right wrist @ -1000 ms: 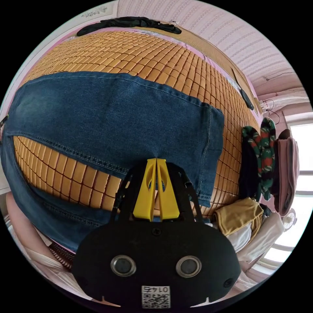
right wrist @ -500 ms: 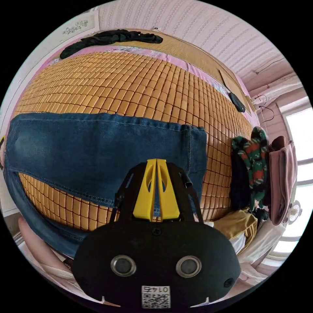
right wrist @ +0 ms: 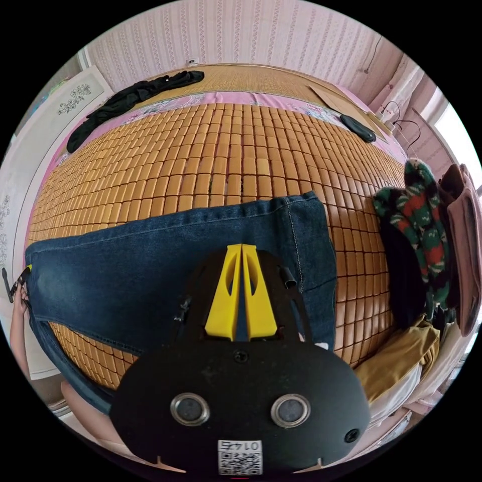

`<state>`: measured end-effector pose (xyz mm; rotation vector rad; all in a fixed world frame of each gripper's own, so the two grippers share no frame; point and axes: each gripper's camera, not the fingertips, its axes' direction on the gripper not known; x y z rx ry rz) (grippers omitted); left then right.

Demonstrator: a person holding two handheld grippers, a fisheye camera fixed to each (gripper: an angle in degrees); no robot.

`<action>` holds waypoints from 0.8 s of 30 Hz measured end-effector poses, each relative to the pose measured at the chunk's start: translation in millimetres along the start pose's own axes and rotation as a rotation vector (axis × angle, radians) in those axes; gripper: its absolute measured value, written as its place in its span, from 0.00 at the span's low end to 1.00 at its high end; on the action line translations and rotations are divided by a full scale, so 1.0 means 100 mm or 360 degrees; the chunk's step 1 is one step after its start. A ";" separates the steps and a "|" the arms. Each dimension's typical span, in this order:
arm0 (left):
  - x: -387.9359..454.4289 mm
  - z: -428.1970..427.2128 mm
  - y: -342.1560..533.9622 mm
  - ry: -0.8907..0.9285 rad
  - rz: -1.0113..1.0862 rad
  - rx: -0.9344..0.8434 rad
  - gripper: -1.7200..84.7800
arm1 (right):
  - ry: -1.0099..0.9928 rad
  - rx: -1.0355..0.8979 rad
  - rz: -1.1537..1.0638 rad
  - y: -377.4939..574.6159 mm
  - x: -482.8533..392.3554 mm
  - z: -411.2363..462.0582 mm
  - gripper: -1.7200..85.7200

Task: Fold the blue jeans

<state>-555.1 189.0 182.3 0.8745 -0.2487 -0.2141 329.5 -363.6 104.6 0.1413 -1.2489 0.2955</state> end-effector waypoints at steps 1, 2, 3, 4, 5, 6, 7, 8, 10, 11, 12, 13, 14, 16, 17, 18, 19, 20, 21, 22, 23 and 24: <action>-0.08 -0.18 0.12 0.0035 -0.0041 0.0128 0.02 | -0.0023 0.0050 -0.0005 0.08 0.03 -0.07 0.01; -0.12 -0.28 0.19 0.0087 -0.0050 0.0206 0.02 | -0.0148 0.0166 -0.0023 0.28 0.11 -0.27 0.01; -0.23 -0.49 0.37 0.0231 -0.0068 0.0323 0.02 | -0.0340 0.0254 -0.0092 0.55 0.21 -0.49 0.01; -0.36 -0.69 0.59 0.0364 -0.0099 0.0387 0.04 | -0.0434 0.0291 -0.0116 0.71 0.27 -0.61 0.02; -0.43 -0.78 0.72 0.0419 -0.0109 0.0402 0.05 | -0.0588 0.0339 -0.0126 1.07 0.43 -0.81 0.02; -0.58 -0.94 0.98 0.0489 -0.0124 0.0417 0.07 | -0.0705 0.0359 -0.0097 1.47 0.62 -0.98 0.04; -0.74 -1.07 1.27 0.0500 -0.0153 0.0408 0.08 | -0.0746 0.0363 -0.0065 1.67 0.73 -1.05 0.05; -0.82 -1.12 1.41 0.0496 -0.0160 0.0398 0.09 | -0.0788 0.0361 0.0012 2.10 0.96 -1.15 0.07; -1.12 -1.22 1.99 0.0473 -0.0241 0.0281 0.10 | -0.0725 0.0303 0.0130 2.73 1.24 -1.24 0.09; -1.18 -1.23 2.13 0.0477 -0.0263 0.0255 0.10 | -0.0602 0.0257 0.0222 3.12 1.39 -1.27 0.10; -1.30 -1.26 2.40 0.0471 -0.0333 0.0208 0.10 | -0.0491 0.0201 0.0338 3.46 1.53 -1.28 0.11; -1.39 -1.31 2.65 0.0477 -0.0392 0.0186 0.11 | -0.0462 0.0168 0.0399 3.60 1.60 -1.27 0.12; -1.43 -1.34 2.76 0.0485 -0.0421 0.0178 0.11 | -0.0451 0.0119 0.0507 3.86 1.72 -1.26 0.13; -1.52 -1.50 3.22 0.0549 -0.0551 0.0191 0.11 | -0.0485 0.0090 0.0604 4.16 1.84 -1.24 0.13; -1.53 -1.54 3.32 0.0566 -0.0571 0.0192 0.11 | -0.0478 0.0086 0.0643 4.31 1.89 -1.24 0.13; -1.54 -1.61 3.50 0.0589 -0.0599 0.0186 0.11 | -0.0452 0.0070 0.0673 4.42 1.93 -1.24 0.13; -1.54 -1.69 3.67 0.0620 -0.0617 0.0179 0.11 | -0.0443 0.0060 0.0692 4.46 1.95 -1.24 0.14; -1.54 -1.72 3.74 0.0635 -0.0627 0.0175 0.11 | -0.0465 0.0048 0.0722 4.54 1.99 -1.25 0.14; -1.56 -1.79 3.89 0.0661 -0.0660 0.0179 0.11 | -0.0536 0.0048 0.0741 4.60 2.02 -1.27 0.14; -1.58 -1.85 4.03 0.0691 -0.0695 0.0198 0.10 | -0.0596 0.0060 0.0740 4.63 2.04 -1.29 0.12; -1.60 -1.88 4.10 0.0704 -0.0721 0.0209 0.10 | -0.0714 0.0136 0.0684 4.69 2.04 -1.37 0.09; -1.64 -1.94 4.22 0.0732 -0.0779 0.0238 0.10 | -0.0746 0.0253 0.0623 4.75 2.03 -1.48 0.08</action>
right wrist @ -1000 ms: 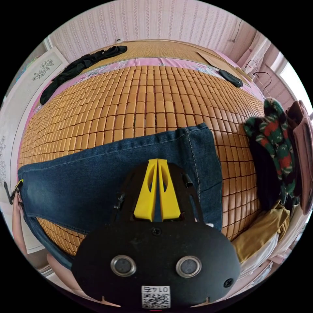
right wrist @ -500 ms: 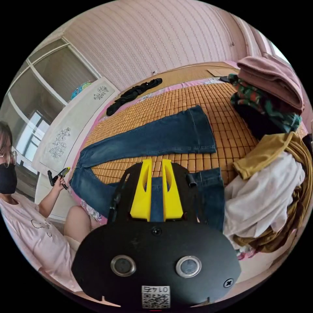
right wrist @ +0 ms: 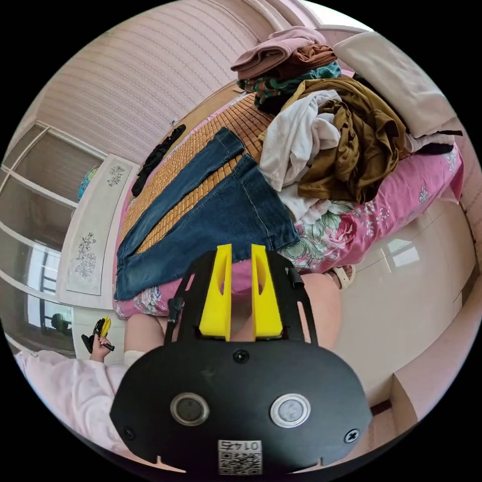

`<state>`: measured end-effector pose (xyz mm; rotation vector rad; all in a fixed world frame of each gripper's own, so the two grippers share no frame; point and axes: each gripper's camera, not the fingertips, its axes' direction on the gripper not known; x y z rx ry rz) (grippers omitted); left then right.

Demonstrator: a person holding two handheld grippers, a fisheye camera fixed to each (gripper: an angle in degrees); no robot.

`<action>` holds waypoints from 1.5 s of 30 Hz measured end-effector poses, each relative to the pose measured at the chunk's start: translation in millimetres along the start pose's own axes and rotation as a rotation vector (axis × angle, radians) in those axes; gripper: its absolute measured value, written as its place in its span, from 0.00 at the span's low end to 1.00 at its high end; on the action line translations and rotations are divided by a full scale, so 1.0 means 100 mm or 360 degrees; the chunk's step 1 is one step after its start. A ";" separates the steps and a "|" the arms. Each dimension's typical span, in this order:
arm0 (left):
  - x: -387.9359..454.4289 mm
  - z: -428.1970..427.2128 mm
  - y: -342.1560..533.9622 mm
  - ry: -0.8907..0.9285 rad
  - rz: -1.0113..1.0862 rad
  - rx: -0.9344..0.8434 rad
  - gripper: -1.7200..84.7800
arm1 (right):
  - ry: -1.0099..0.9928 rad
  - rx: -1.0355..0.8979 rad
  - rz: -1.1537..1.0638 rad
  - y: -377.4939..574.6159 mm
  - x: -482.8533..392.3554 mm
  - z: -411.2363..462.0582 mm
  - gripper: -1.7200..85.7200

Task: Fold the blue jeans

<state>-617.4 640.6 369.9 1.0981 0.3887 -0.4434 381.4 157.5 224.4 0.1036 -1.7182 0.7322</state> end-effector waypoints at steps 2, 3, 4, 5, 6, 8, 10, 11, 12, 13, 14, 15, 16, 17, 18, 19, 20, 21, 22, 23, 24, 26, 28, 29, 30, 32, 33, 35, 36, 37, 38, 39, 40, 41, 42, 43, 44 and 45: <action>-0.06 -0.15 0.11 0.0071 -0.0069 0.0066 0.09 | 0.0039 0.0106 -0.0045 0.07 -0.04 -0.14 0.10; -0.07 -0.25 0.18 0.0120 -0.0077 0.0123 0.09 | 0.0051 0.0116 -0.0034 0.09 -0.02 -0.19 0.12; -0.06 -0.32 0.23 0.0153 -0.0066 0.0165 0.09 | 0.0037 0.0108 -0.0021 0.10 0.00 -0.21 0.13; -0.05 -0.36 0.26 0.0164 -0.0055 0.0182 0.09 | -0.0017 0.0084 -0.0010 0.11 0.04 -0.24 0.14; -0.01 -0.42 0.31 0.0182 -0.0026 0.0205 0.09 | -0.0066 0.0072 -0.0043 0.14 0.05 -0.29 0.14; 0.07 -0.52 0.40 0.0189 0.0050 0.0240 0.09 | -0.0049 0.0097 -0.0144 0.19 -0.02 -0.39 0.14; 0.27 -0.69 0.52 0.0142 0.0231 0.0321 0.09 | 0.0008 0.0111 -0.0298 0.25 -0.17 -0.47 0.15; 0.32 -0.73 0.55 0.0118 0.0289 0.0345 0.09 | 0.0063 0.0097 -0.0407 0.28 -0.29 -0.51 0.16; 0.42 -0.81 0.60 0.0069 0.0404 0.0386 0.10 | 0.0123 0.0087 -0.0516 0.33 -0.39 -0.54 0.16; 0.49 -0.86 0.65 0.0022 0.0487 0.0410 0.11 | 0.0157 0.0084 -0.0557 0.35 -0.44 -0.54 0.16; 0.51 -0.87 0.67 0.0008 0.0517 0.0414 0.11 | 0.0212 0.0079 -0.0611 0.39 -0.49 -0.54 0.16; 0.54 -0.88 0.71 -0.0002 0.0553 0.0403 0.11 | 0.0243 0.0072 -0.0632 0.42 -0.50 -0.52 0.16; 0.54 -0.86 0.74 0.0000 0.0556 0.0376 0.12 | 0.0250 0.0063 -0.0628 0.44 -0.48 -0.50 0.16; 0.54 -0.84 0.75 0.0003 0.0551 0.0365 0.12 | 0.0247 0.0032 -0.0606 0.46 -0.43 -0.45 0.17; 0.51 -0.81 0.80 0.0008 0.0524 0.0360 0.12 | 0.0241 -0.0024 -0.0571 0.48 -0.36 -0.38 0.17; 0.47 -0.78 0.84 0.0016 0.0487 0.0367 0.12 | 0.0249 -0.0058 -0.0543 0.49 -0.31 -0.33 0.17; 0.44 -0.76 0.87 0.0024 0.0464 0.0369 0.12 | 0.0256 -0.0162 -0.0480 0.51 -0.20 -0.22 0.18; 0.38 -0.72 0.91 0.0038 0.0420 0.0365 0.12 | 0.0228 -0.0285 -0.0429 0.52 -0.10 -0.12 0.20; 0.31 -0.67 0.95 0.0030 0.0372 0.0357 0.12 | 0.0216 -0.0339 -0.0405 0.53 -0.05 -0.08 0.20; 0.28 -0.65 0.96 0.0019 0.0344 0.0350 0.13 | 0.0202 -0.0407 -0.0365 0.52 0.02 -0.04 0.21; 0.20 -0.59 0.98 0.0000 0.0288 0.0329 0.13 | 0.0201 -0.0412 -0.0328 0.51 0.07 -0.05 0.21; 0.11 -0.53 0.99 -0.0015 0.0222 0.0311 0.13 | 0.0204 -0.0382 -0.0279 0.45 0.14 -0.09 0.20; 0.01 -0.44 0.96 -0.0049 0.0140 0.0295 0.13 | 0.0199 -0.0374 -0.0219 0.34 0.20 -0.10 0.20; -0.01 -0.42 0.94 -0.0054 0.0121 0.0292 0.13 | 0.0189 -0.0370 -0.0179 0.26 0.23 -0.09 0.20; -0.05 -0.38 0.90 -0.0067 0.0086 0.0285 0.13 | 0.0174 -0.0359 -0.0137 0.18 0.26 -0.08 0.20; -0.08 -0.32 0.83 -0.0097 0.0048 0.0276 0.14 | 0.0143 -0.0339 -0.0071 0.06 0.31 -0.06 0.20; -0.10 -0.28 0.76 -0.0122 0.0026 0.0273 0.15 | 0.0146 -0.0337 -0.0023 -0.02 0.34 -0.02 0.20; -0.12 -0.19 0.64 -0.0160 0.0005 0.0256 0.16 | 0.0165 -0.0362 0.0045 -0.14 0.39 0.05 0.21; -0.14 -0.12 0.54 -0.0171 -0.0013 0.0235 0.16 | 0.0165 -0.0383 0.0080 -0.21 0.41 0.10 0.21; -0.17 -0.03 0.43 -0.0173 -0.0039 0.0206 0.16 | 0.0166 -0.0396 0.0093 -0.24 0.41 0.13 0.21; -0.18 0.02 0.37 -0.0172 -0.0057 0.0192 0.16 | 0.0196 -0.0411 0.0122 -0.30 0.42 0.18 0.21; -0.20 0.12 0.26 -0.0167 -0.0094 0.0168 0.16 | 0.0228 -0.0417 0.0150 -0.36 0.42 0.21 0.20; -0.22 0.22 0.15 -0.0150 -0.0132 0.0151 0.16 | 0.0240 -0.0423 0.0164 -0.38 0.42 0.23 0.20; -0.23 0.27 0.09 -0.0146 -0.0148 0.0145 0.17 | 0.0251 -0.0442 0.0193 -0.43 0.41 0.28 0.20; -0.25 0.38 -0.02 -0.0155 -0.0190 0.0133 0.17 | 0.0249 -0.0470 0.0222 -0.48 0.40 0.33 0.19; -0.26 0.48 -0.12 -0.0195 -0.0227 0.0133 0.17 | 0.0256 -0.0487 0.0236 -0.50 0.40 0.36 0.19; -0.25 0.53 -0.17 -0.0218 -0.0236 0.0131 0.18 | 0.0298 -0.0502 0.0264 -0.53 0.38 0.39 0.17; -0.25 0.65 -0.28 -0.0249 -0.0263 0.0109 0.18 | 0.0380 -0.0514 0.0296 -0.55 0.35 0.40 0.15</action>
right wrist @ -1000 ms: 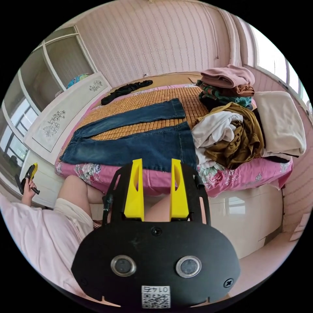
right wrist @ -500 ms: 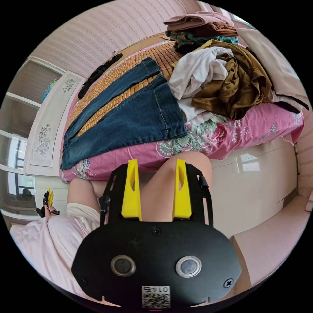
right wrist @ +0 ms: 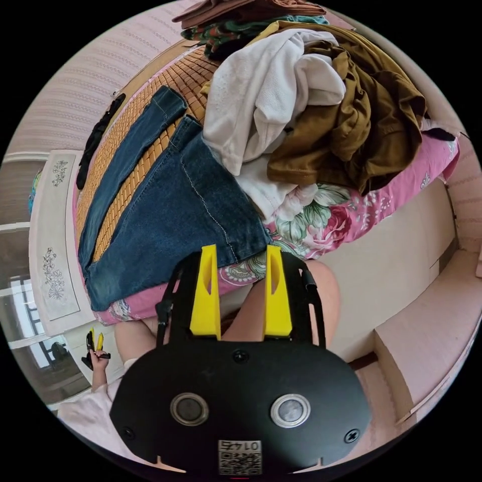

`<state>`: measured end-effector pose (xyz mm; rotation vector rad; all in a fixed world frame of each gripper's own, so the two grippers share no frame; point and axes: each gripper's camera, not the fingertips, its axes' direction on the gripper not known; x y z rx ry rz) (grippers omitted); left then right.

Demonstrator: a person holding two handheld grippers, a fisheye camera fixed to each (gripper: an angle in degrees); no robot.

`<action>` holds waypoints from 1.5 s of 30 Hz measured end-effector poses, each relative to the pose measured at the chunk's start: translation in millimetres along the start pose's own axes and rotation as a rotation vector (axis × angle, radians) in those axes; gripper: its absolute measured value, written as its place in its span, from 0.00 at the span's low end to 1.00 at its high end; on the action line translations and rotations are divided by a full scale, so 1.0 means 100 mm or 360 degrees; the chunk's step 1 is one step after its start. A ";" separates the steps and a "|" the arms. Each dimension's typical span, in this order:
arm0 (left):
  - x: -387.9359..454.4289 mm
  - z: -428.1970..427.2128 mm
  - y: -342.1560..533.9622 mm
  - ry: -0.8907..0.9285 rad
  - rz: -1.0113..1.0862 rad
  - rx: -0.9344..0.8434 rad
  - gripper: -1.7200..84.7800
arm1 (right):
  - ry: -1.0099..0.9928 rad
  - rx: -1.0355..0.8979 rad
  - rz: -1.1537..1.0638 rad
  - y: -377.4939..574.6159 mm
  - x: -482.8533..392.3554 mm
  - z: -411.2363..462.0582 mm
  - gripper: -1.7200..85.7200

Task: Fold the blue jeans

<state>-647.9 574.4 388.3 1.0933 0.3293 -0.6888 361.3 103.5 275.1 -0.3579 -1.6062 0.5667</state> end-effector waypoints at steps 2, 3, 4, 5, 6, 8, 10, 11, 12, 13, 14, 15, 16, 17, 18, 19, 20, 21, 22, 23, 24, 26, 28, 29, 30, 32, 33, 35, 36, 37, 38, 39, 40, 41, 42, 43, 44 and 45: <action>0.06 0.19 -0.14 -0.0006 -0.0032 -0.0059 0.19 | 0.0073 -0.0019 0.0015 -0.01 -0.05 -0.01 0.13; 0.12 0.31 -0.22 0.0005 -0.0028 -0.0083 0.19 | 0.0092 -0.0020 -0.0028 -0.01 -0.10 -0.03 0.11; 0.19 0.42 -0.29 0.0000 -0.0012 -0.0103 0.19 | 0.0111 -0.0013 -0.0050 0.00 -0.13 -0.04 0.11; 0.23 0.48 -0.33 -0.0002 -0.0001 -0.0114 0.19 | 0.0158 0.0001 -0.0086 0.03 -0.18 -0.07 0.09; 0.30 0.59 -0.39 -0.0001 0.0009 -0.0136 0.19 | 0.0189 0.0018 -0.0107 0.06 -0.22 -0.12 0.07; 0.36 0.75 -0.46 0.0005 -0.0023 -0.0180 0.19 | 0.0165 0.0052 -0.0132 0.10 -0.24 -0.22 0.06; 0.43 0.97 -0.48 0.0040 -0.0086 -0.0254 0.17 | 0.0088 0.0103 -0.0156 0.14 -0.25 -0.36 0.05; 0.45 1.03 -0.48 0.0045 -0.0088 -0.0283 0.17 | 0.0050 0.0141 -0.0170 0.17 -0.25 -0.47 0.05; 0.49 1.12 -0.47 0.0009 -0.0098 -0.0330 0.14 | -0.0005 0.0189 -0.0198 0.21 -0.26 -0.60 0.04; 0.54 1.12 -0.46 -0.0095 -0.0099 -0.0293 0.10 | -0.0035 0.0214 -0.0216 0.23 -0.27 -0.66 0.04; 0.55 1.13 -0.46 -0.0145 -0.0106 -0.0292 0.09 | -0.0083 0.0259 -0.0251 0.28 -0.29 -0.79 0.04; 0.56 1.14 -0.46 -0.0173 -0.0080 -0.0286 0.08 | -0.0113 0.0299 -0.0284 0.32 -0.32 -0.90 0.04; 0.57 1.15 -0.48 -0.0160 -0.0067 -0.0299 0.05 | -0.0122 0.0315 -0.0303 0.35 -0.34 -0.95 0.04; 0.58 1.16 -0.49 -0.0145 -0.0061 -0.0312 0.03 | -0.0137 0.0342 -0.0337 0.39 -0.38 -1.05 0.04; 0.59 1.17 -0.53 -0.0112 -0.0045 -0.0351 0.02 | -0.0149 0.0374 -0.0367 0.42 -0.43 -1.14 0.04; 0.64 1.17 -0.55 -0.0141 0.0006 -0.0381 0.01 | -0.0157 0.0390 -0.0383 0.44 -0.45 -1.19 0.04; 0.68 1.17 -0.56 -0.0163 0.0056 -0.0388 0.01 | -0.0178 0.0421 -0.0415 0.47 -0.50 -1.28 0.04; 0.75 1.15 -0.56 -0.0205 0.0165 -0.0390 0.01 | -0.0195 0.0459 -0.0449 0.50 -0.55 -1.37 0.03; 0.79 1.12 -0.55 -0.0213 0.0217 -0.0377 0.01 | -0.0200 0.0476 -0.0464 0.52 -0.58 -1.41 0.03; 0.78 1.10 -0.54 -0.0199 0.0213 -0.0369 0.01 | -0.0201 0.0511 -0.0493 0.55 -0.63 -1.49 0.03; 0.74 1.05 -0.53 -0.0144 0.0170 -0.0348 0.01 | -0.0193 0.0534 -0.0516 0.57 -0.68 -1.54 0.03; 0.67 0.96 -0.51 -0.0045 0.0096 -0.0302 0.01 | -0.0188 0.0548 -0.0542 0.58 -0.75 -1.61 0.03; 0.63 0.81 -0.46 0.0034 0.0103 -0.0236 0.01 | -0.0184 0.0553 -0.0564 0.58 -0.80 -1.65 0.03; 0.63 0.77 -0.44 0.0048 0.0118 -0.0220 0.01 | -0.0174 0.0553 -0.0574 0.59 -0.83 -1.66 0.03; 0.63 0.69 -0.41 0.0077 0.0154 -0.0189 0.01 | -0.0161 0.0559 -0.0576 0.59 -0.86 -1.68 0.03; 0.64 0.54 -0.35 0.0124 0.0199 -0.0144 0.01 | -0.0143 0.0582 -0.0566 0.61 -0.89 -1.72 0.03; 0.64 0.42 -0.30 0.0163 0.0230 -0.0113 0.01 | -0.0127 0.0606 -0.0557 0.63 -0.91 -1.76 0.03; 0.63 0.20 -0.20 0.0214 0.0265 -0.0044 0.01 | -0.0108 0.0637 -0.0562 0.65 -0.95 -1.81 0.03; 0.61 0.05 -0.13 0.0242 0.0283 0.0002 0.01 | -0.0089 0.0652 -0.0576 0.66 -0.98 -1.85 0.03; 0.61 -0.11 -0.07 0.0258 0.0316 0.0045 0.01 | -0.0080 0.0658 -0.0587 0.66 -1.01 -1.87 0.03; 0.61 -0.18 -0.04 0.0261 0.0339 0.0066 0.01 | -0.0059 0.0665 -0.0610 0.65 -1.06 -1.90 0.03; 0.65 -0.30 0.01 0.0251 0.0394 0.0101 0.01 | -0.0032 0.0660 -0.0640 0.61 -1.12 -1.92 0.03; 0.72 -0.39 0.03 0.0233 0.0448 0.0132 0.01 | -0.0015 0.0652 -0.0657 0.58 -1.16 -1.93 0.03; 0.76 -0.42 0.03 0.0227 0.0473 0.0147 0.01 | 0.0028 0.0624 -0.0698 0.49 -1.27 -1.92 0.03; 0.88 -0.46 -0.01 0.0220 0.0525 0.0169 0.01 | 0.0085 0.0587 -0.0741 0.37 -1.39 -1.91 0.03; 1.04 -0.46 -0.08 0.0212 0.0592 0.0186 0.01 | 0.0114 0.0570 -0.0763 0.30 -1.46 -1.90 0.03; 1.14 -0.45 -0.13 0.0205 0.0634 0.0196 0.01 | 0.0163 0.0547 -0.0817 0.14 -1.62 -1.89 0.03; 1.36 -0.40 -0.24 0.0182 0.0732 0.0211 0.01 | 0.0203 0.0542 -0.0874 -0.05 -1.79 -1.89 0.03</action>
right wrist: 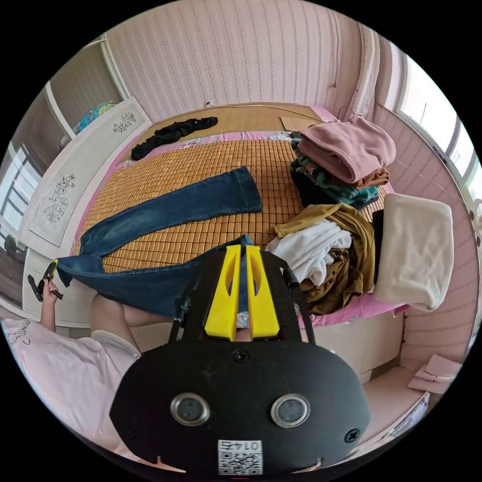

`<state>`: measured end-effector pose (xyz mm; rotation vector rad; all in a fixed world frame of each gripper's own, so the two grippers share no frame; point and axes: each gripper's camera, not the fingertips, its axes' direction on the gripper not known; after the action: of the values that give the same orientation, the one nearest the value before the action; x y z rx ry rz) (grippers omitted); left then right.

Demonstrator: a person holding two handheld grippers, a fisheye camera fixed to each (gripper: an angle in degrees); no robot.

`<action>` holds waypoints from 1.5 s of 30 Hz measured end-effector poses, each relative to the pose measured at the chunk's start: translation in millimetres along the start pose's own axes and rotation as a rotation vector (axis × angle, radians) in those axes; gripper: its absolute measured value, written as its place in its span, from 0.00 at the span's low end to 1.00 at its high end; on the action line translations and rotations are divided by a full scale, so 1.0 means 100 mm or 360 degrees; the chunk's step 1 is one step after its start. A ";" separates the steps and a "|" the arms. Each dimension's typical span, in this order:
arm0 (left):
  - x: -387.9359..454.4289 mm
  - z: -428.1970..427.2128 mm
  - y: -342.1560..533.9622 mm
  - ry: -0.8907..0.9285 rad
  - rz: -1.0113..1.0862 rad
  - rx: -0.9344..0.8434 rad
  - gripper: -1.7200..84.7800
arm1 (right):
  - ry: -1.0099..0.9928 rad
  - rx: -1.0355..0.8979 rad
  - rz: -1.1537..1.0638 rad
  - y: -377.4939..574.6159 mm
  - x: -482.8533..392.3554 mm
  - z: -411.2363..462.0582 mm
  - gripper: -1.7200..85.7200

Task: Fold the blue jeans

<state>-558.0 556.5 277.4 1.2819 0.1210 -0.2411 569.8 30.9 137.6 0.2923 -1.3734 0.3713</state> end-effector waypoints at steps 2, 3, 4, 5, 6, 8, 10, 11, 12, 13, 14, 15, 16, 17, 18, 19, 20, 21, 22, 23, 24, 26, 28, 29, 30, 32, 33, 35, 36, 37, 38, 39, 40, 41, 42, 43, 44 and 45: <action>0.23 0.20 -0.32 -0.0025 0.0099 -0.0002 0.01 | 0.0031 0.0019 -0.0077 -0.41 -0.06 0.07 0.04; 0.39 0.37 -0.56 -0.0031 0.0157 -0.0017 0.02 | 0.0047 0.0037 -0.0096 -0.72 -0.08 0.12 0.04; 0.55 0.59 -0.80 -0.0052 0.0209 -0.0031 0.02 | 0.0050 0.0037 -0.0101 -0.89 -0.08 0.15 0.04; 0.61 0.71 -0.92 -0.0054 0.0206 -0.0035 0.04 | 0.0047 0.0049 -0.0106 -1.24 -0.07 0.24 0.05; 0.69 0.98 -1.13 -0.0046 0.0120 -0.0060 0.08 | 0.0060 0.0046 -0.0084 -1.58 -0.05 0.36 0.05; 0.77 1.42 -1.34 -0.0052 0.0025 -0.0182 0.11 | 0.0085 0.0024 -0.0046 -2.04 0.00 0.63 0.09; 0.87 1.82 -1.33 -0.0250 -0.0020 -0.0351 0.13 | 0.0118 -0.0114 0.0074 -2.33 0.10 1.01 0.15; 0.89 1.87 -1.29 -0.0290 -0.0009 -0.0368 0.13 | 0.0082 -0.0234 0.0129 -2.41 0.17 1.27 0.18; 0.93 1.94 -1.19 -0.0318 0.0017 -0.0370 0.13 | 0.0016 -0.0328 0.0185 -2.39 0.23 1.51 0.20; 0.94 1.98 -1.05 -0.0292 0.0052 -0.0383 0.12 | -0.0028 -0.0351 0.0218 -2.34 0.27 1.62 0.20; 0.94 2.00 -0.98 -0.0266 0.0069 -0.0400 0.12 | -0.0111 -0.0362 0.0302 -2.20 0.35 1.80 0.20; 0.94 2.04 -0.82 -0.0208 0.0097 -0.0462 0.12 | -0.0178 -0.0352 0.0408 -2.03 0.44 1.95 0.20; 0.93 2.09 -0.64 -0.0169 0.0116 -0.0534 0.12 | -0.0220 -0.0348 0.0459 -1.94 0.49 2.02 0.20; 0.93 2.12 -0.55 -0.0150 0.0130 -0.0574 0.12 | -0.0321 -0.0342 0.0549 -1.78 0.58 2.14 0.19; 0.94 2.18 -0.38 -0.0128 0.0152 -0.0650 0.13 | -0.0388 -0.0325 0.0637 -1.63 0.65 2.25 0.19; 0.98 2.24 -0.21 -0.0129 0.0173 -0.0712 0.13 | -0.0407 -0.0321 0.0682 -1.57 0.68 2.30 0.19; 1.00 2.27 -0.14 -0.0130 0.0195 -0.0737 0.13 | -0.0438 -0.0309 0.0760 -1.47 0.73 2.39 0.19; 1.08 2.35 0.00 -0.0144 0.0255 -0.0781 0.13 | -0.0460 -0.0280 0.0826 -1.40 0.76 2.45 0.19; 1.17 2.42 0.12 -0.0168 0.0315 -0.0807 0.13 | -0.0480 -0.0236 0.0845 -1.38 0.77 2.46 0.18; 1.22 2.46 0.17 -0.0172 0.0343 -0.0812 0.13 | -0.0515 -0.0181 0.0897 -1.37 0.79 2.49 0.18; 1.29 2.53 0.24 -0.0182 0.0362 -0.0804 0.13 | -0.0539 -0.0142 0.0945 -1.38 0.81 2.51 0.17; 1.36 2.64 0.32 -0.0241 0.0354 -0.0794 0.12 | -0.0463 -0.0141 0.0991 -1.42 0.79 2.52 0.16; 1.43 2.80 0.40 -0.0314 0.0395 -0.0810 0.12 | -0.0371 -0.0122 0.0983 -1.42 0.73 2.52 0.15; 1.46 2.82 0.42 -0.0328 0.0420 -0.0798 0.12 | -0.0353 -0.0091 0.0966 -1.41 0.70 2.51 0.16; 1.51 2.85 0.45 -0.0358 0.0478 -0.0787 0.12 | -0.0357 -0.0058 0.0946 -1.40 0.66 2.50 0.16; 1.60 2.89 0.50 -0.0397 0.0537 -0.0784 0.12 | -0.0317 -0.0031 0.0907 -1.41 0.60 2.49 0.17; 1.65 2.91 0.53 -0.0413 0.0581 -0.0786 0.12 | -0.0266 -0.0023 0.0898 -1.43 0.55 2.49 0.17; 1.70 2.93 0.58 -0.0430 0.0619 -0.0749 0.12 | -0.0177 -0.0022 0.0894 -1.47 0.46 2.49 0.17; 1.72 2.93 0.63 -0.0426 0.0648 -0.0710 0.12 | -0.0125 -0.0029 0.0880 -1.51 0.39 2.49 0.16; 1.72 2.94 0.67 -0.0413 0.0657 -0.0681 0.12 | -0.0095 -0.0029 0.0868 -1.53 0.35 2.48 0.16; 1.71 2.94 0.69 -0.0404 0.0650 -0.0675 0.12 | -0.0033 0.0035 0.0817 -1.57 0.27 2.41 0.14; 1.70 2.95 0.70 -0.0385 0.0628 -0.0669 0.12 | 0.0044 0.0128 0.0802 -1.59 0.19 2.34 0.13; 1.72 2.97 0.71 -0.0382 0.0633 -0.0675 0.12 | 0.0067 0.0157 0.0800 -1.60 0.17 2.33 0.13; 1.73 2.99 0.71 -0.0388 0.0652 -0.0680 0.12 | 0.0083 0.0137 0.0783 -1.65 0.13 2.37 0.13; 1.77 3.02 0.73 -0.0407 0.0703 -0.0690 0.12 | 0.0096 0.0017 0.0788 -1.71 0.14 2.49 0.15; 1.81 3.05 0.75 -0.0423 0.0750 -0.0697 0.12 | 0.0092 -0.0047 0.0792 -1.74 0.15 2.54 0.15; 1.83 3.06 0.76 -0.0426 0.0764 -0.0699 0.11 | 0.0113 -0.0060 0.0780 -1.78 0.15 2.57 0.15; 1.84 3.08 0.77 -0.0425 0.0773 -0.0700 0.11 | 0.0122 -0.0099 0.0756 -1.82 0.14 2.58 0.13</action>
<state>-374.7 261.7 395.0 0.7995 -0.3479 0.0366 417.6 -239.3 199.0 -0.1051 -1.3688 0.7229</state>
